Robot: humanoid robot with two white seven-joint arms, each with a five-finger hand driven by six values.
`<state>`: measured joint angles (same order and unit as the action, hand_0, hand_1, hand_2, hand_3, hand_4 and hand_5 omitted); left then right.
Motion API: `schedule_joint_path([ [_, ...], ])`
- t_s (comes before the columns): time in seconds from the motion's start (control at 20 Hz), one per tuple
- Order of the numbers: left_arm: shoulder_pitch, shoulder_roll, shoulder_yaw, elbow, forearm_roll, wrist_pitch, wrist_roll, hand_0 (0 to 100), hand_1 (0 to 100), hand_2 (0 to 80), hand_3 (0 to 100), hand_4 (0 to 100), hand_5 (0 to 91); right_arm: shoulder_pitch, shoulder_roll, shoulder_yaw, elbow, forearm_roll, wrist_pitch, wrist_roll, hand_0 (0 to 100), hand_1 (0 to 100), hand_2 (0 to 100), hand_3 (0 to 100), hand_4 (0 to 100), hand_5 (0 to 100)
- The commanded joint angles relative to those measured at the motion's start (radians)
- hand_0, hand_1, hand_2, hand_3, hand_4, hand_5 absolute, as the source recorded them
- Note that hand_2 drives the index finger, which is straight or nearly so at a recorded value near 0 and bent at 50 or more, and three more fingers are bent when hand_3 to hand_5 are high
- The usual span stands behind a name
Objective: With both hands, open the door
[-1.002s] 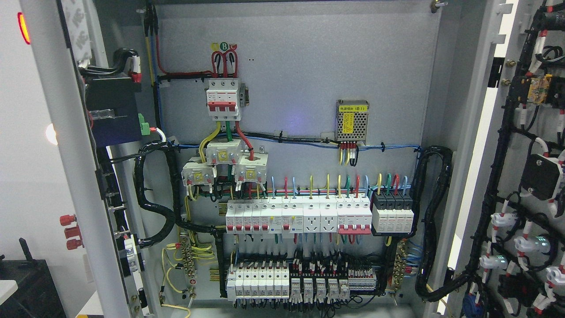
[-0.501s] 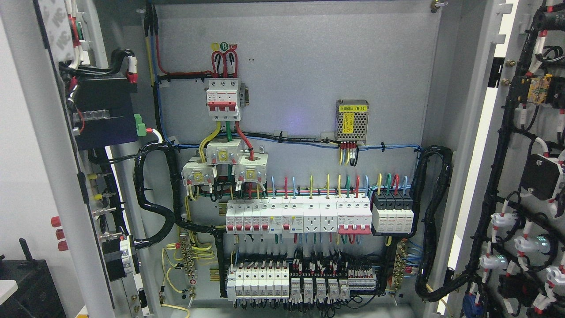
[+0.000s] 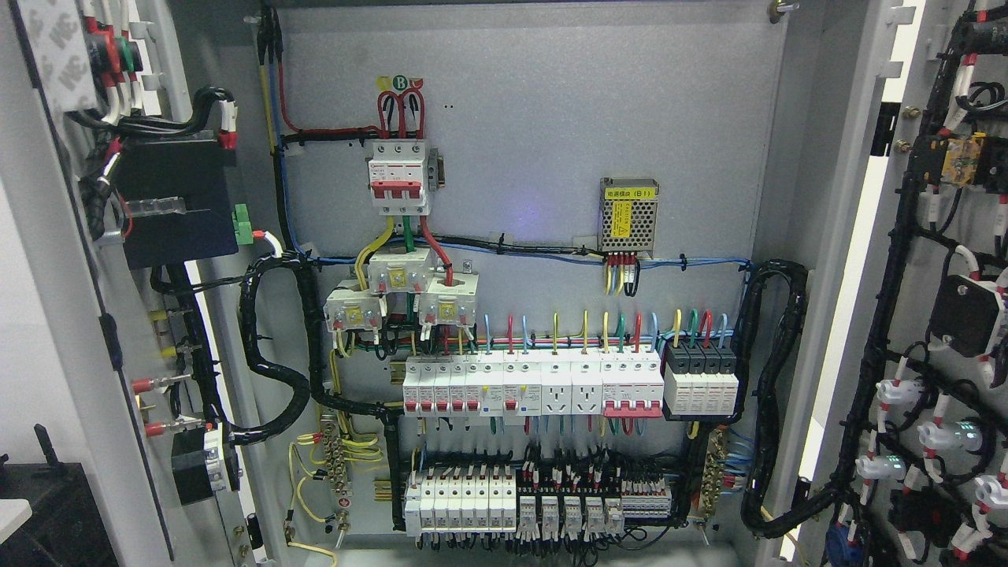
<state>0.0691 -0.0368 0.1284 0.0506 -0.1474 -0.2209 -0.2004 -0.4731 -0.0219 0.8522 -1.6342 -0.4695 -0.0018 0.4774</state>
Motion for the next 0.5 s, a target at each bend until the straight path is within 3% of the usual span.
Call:
schedule_joint_path([
  [0.0, 0.0, -0.002, -0.001, 0.0, 0.0, 0.0, -0.005, 0, 0, 0.0, 0, 4, 0.0, -0.013, 0.025, 0.021, 0.019, 0.012, 0.0, 0.0, 0, 0, 0, 0, 0, 0],
  [0.45, 0.0, -0.002, 0.0, 0.0, 0.0, 0.0, -0.005, 0, 0, 0.0, 0, 4, 0.0, -0.031, 0.036, 0.047, 0.028, 0.031, 0.0, 0.0, 0, 0, 0, 0, 0, 0],
])
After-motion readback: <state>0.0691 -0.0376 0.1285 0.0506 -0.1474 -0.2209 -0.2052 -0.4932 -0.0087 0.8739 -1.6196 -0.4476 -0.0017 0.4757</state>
